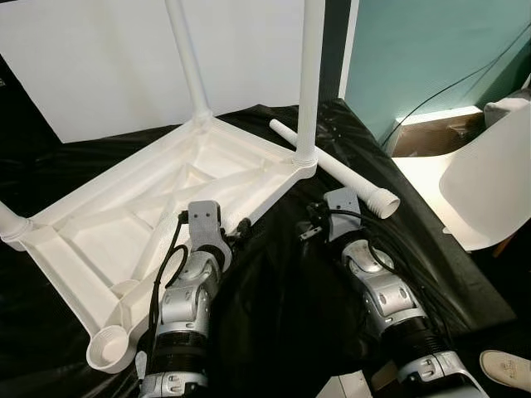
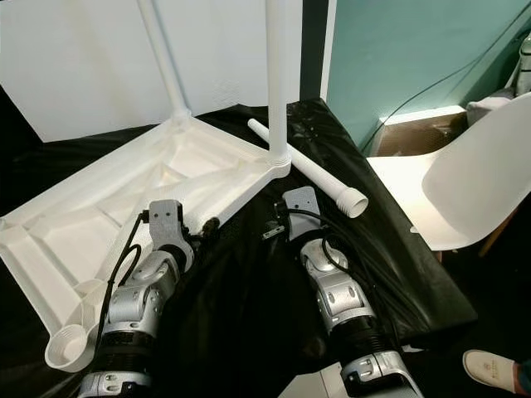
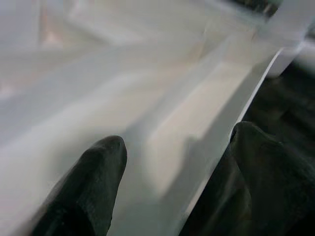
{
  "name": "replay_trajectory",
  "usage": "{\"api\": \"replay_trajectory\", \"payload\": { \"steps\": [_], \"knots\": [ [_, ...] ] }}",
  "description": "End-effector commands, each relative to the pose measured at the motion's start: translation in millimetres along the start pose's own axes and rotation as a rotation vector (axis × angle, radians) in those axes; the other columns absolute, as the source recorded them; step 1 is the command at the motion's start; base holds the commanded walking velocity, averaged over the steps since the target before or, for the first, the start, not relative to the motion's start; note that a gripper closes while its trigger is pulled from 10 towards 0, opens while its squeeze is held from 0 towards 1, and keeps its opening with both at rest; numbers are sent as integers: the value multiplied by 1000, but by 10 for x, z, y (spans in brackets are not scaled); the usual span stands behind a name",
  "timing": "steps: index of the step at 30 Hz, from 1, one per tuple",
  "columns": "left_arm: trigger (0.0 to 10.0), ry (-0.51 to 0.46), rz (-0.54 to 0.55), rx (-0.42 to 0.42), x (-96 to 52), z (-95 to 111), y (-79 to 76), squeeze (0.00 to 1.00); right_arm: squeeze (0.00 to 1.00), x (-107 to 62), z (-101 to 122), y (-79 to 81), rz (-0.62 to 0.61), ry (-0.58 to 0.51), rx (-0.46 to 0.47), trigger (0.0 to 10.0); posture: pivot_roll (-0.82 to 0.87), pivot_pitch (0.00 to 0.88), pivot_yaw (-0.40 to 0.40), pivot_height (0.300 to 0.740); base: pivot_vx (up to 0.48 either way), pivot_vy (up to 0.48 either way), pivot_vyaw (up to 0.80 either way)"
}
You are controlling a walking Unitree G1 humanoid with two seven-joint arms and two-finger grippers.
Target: Building children table
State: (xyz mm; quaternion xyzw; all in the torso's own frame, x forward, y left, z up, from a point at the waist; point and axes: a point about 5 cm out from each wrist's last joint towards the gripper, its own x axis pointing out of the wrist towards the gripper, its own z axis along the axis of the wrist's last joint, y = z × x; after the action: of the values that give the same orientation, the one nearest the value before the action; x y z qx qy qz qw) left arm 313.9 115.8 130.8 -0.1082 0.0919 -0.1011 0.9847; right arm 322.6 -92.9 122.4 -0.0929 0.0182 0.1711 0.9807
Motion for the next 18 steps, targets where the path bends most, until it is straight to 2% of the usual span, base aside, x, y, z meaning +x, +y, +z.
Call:
{"api": "replay_trajectory", "payload": {
  "steps": [1,4,6,8,9,10,11,13,15,18],
  "knots": [
    [10000,-24,-402,4,-79,48,-175,0,0,23,-5,28,13,9,3,10000,0,0,47,740,0,0,0],
    [10000,-51,-427,10,-104,103,-200,0,0,26,-5,31,14,8,4,10000,0,0,47,740,0,0,0],
    [10000,-72,-499,24,-159,158,-239,0,0,27,-6,33,14,9,5,10000,0,0,49,740,0,0,0],
    [10000,-70,-529,40,-179,169,-250,0,0,27,-8,33,14,9,5,10000,0,0,49,740,0,0,0],
    [10000,-25,-528,101,-172,126,-217,0,0,27,-10,34,14,9,6,10000,-1,0,51,740,0,0,0],
    [10000,-25,-528,101,-172,126,-217,0,0,27,-10,34,14,9,6,10000,-1,0,51,740,0,0,0],
    [10000,65,-463,192,-114,11,-113,0,0,27,-13,35,13,10,7,10000,-1,0,52,740,0,0,0],
    [10000,153,-371,301,-44,-102,38,0,0,27,-14,38,12,10,8,10000,-3,0,52,740,0,0,0],
    [10000,195,-319,320,-11,-135,134,0,0,26,-13,40,12,9,9,10000,-4,0,53,740,0,0,0],
    [10000,196,-273,320,22,-116,197,0,0,23,-14,37,11,9,9,10000,-6,0,54,740,0,0,0]
  ]
}}
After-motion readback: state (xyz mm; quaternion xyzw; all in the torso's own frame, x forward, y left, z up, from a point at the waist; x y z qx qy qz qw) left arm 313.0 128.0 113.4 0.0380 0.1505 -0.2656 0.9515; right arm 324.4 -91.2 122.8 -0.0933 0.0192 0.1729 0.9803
